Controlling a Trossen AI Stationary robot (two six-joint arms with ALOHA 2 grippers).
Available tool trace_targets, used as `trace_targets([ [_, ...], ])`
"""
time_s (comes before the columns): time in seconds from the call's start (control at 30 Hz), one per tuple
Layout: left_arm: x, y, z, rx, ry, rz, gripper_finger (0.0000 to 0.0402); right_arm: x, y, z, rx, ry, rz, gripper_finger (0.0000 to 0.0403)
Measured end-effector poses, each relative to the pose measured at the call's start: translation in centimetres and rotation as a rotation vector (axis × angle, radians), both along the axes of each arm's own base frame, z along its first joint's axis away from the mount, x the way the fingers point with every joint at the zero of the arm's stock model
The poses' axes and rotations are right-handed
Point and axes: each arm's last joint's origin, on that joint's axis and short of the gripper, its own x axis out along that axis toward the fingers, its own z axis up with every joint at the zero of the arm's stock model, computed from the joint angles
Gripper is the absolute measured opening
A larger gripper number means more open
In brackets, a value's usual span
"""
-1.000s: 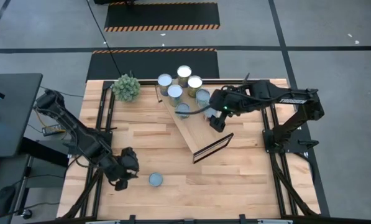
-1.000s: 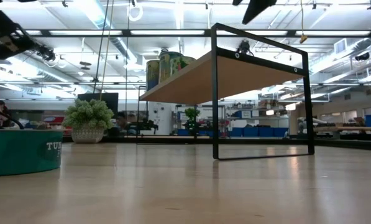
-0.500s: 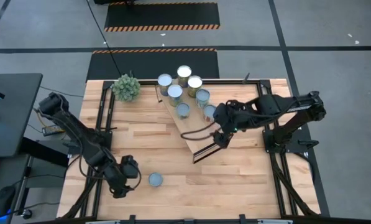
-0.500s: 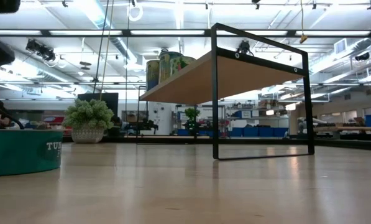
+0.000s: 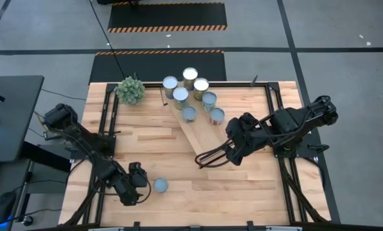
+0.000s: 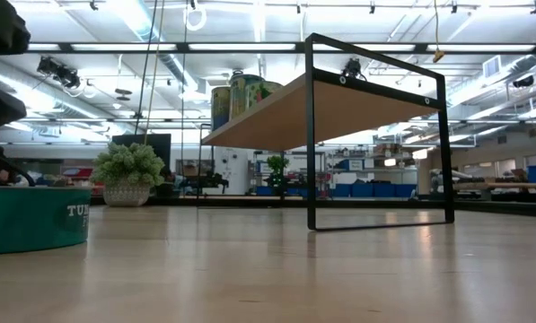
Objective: Pick and place cans onto a shelf
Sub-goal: Put the canned tuna on the shelf
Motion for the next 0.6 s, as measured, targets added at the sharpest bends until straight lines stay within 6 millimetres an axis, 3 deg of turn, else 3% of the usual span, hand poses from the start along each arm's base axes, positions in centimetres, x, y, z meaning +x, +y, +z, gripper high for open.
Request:
trace_targets([
  [0.6, 2.8, -1.0, -3.1, 0.045, -0.134, 0.104, 0.0352, -0.9, 1.1, -0.2, 0.010, 0.019, -0.016, 0.0395],
])
